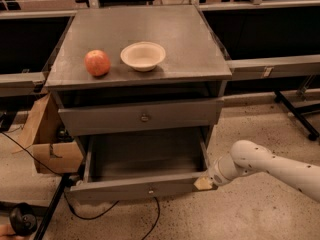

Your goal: Close middle drawer

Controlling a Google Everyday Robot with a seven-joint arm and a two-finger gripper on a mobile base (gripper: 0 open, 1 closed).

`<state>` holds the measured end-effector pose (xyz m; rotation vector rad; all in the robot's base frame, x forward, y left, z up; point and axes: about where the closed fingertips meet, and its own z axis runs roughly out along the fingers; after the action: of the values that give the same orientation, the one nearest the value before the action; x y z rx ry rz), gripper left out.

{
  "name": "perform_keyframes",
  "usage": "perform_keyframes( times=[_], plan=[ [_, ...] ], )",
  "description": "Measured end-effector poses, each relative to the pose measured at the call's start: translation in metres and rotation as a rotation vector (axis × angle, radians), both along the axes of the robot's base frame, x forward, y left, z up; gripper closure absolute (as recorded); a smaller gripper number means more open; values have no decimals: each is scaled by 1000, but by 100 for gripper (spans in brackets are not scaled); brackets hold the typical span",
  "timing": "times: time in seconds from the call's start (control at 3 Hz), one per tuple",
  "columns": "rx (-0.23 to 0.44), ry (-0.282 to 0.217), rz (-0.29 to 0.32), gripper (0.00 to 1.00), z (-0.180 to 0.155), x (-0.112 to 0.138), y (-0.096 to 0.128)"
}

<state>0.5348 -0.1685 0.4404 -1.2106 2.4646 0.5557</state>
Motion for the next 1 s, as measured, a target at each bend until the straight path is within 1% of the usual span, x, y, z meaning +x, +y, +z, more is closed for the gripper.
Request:
perform_keyframes(
  times=[0.67,1.0],
  plan=[
    [8,2,0,100,-2,3,1],
    [12,4,-10,100,-5,1,-1]
  ],
)
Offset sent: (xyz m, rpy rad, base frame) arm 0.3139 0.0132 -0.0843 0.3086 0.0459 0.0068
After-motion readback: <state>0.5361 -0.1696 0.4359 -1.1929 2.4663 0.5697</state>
